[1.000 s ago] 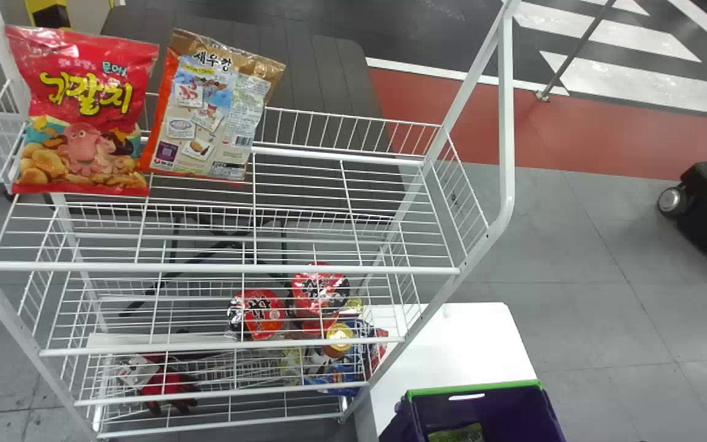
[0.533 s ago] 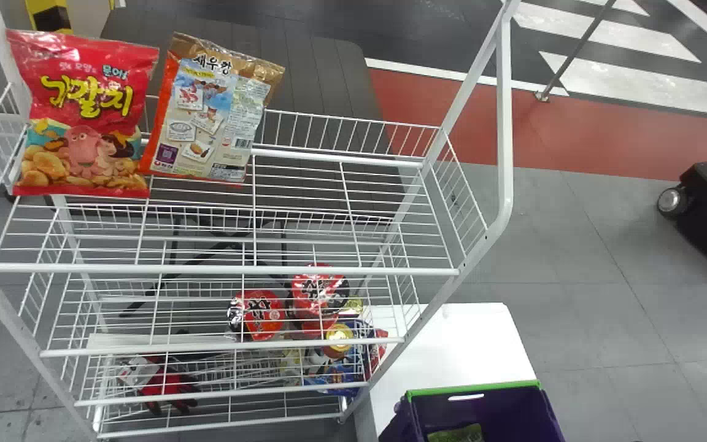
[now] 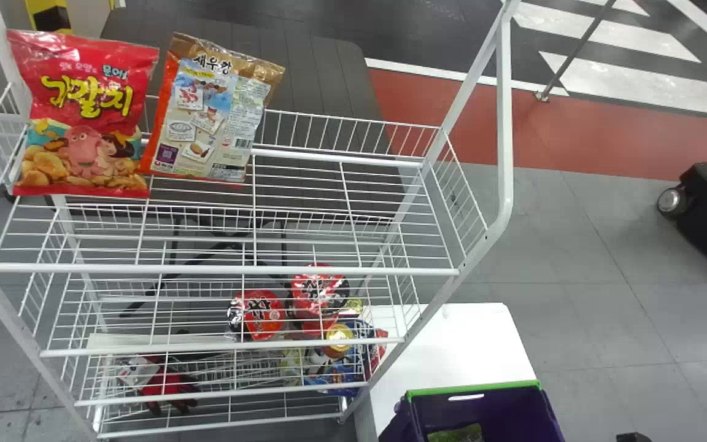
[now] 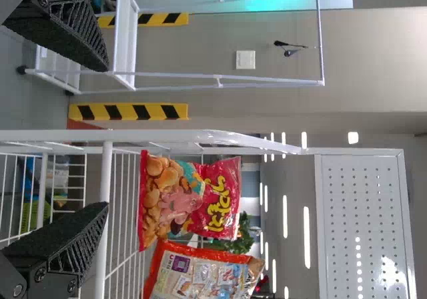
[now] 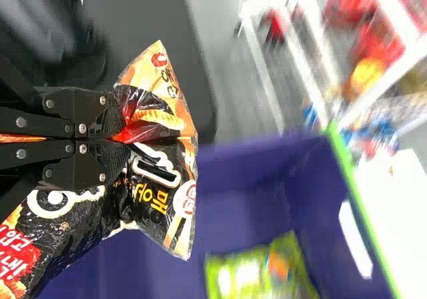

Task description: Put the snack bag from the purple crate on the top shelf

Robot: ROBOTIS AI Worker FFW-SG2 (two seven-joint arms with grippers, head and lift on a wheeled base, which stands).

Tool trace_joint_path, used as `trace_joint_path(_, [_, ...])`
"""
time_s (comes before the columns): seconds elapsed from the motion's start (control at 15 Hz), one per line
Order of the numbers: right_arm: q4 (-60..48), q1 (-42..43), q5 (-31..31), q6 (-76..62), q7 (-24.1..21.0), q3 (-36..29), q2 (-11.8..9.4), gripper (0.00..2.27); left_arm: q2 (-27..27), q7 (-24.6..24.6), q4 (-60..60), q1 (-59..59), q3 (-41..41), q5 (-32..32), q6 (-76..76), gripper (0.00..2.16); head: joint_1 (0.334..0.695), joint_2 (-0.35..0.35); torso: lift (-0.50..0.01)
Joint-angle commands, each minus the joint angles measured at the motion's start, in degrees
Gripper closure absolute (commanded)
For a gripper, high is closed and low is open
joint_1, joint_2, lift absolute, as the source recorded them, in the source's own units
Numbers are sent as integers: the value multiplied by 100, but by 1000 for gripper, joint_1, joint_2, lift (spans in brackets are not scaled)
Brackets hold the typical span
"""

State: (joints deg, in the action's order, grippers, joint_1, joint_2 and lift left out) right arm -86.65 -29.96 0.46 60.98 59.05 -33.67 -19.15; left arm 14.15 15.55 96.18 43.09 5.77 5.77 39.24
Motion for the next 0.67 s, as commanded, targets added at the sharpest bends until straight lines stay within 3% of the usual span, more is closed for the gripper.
trace_joint_path(0.0, [-529,-36,-503,719,81,-219,210,2105,0,10,50,33,-6,-23,0,83,695,-350,0])
trace_joint_path(0.13, [-705,-54,-969,1017,265,-333,236,2051,9,19,67,77,-6,-67,0,83,695,-350,0])
trace_joint_path(0.33, [-1249,-256,-1338,965,265,-527,606,2051,9,19,94,85,-6,-111,-88,83,695,-350,0])
trace_joint_path(0.6, [-2234,-643,-1496,613,230,-527,1045,2051,-26,19,94,59,11,-137,-176,83,695,-285,0])
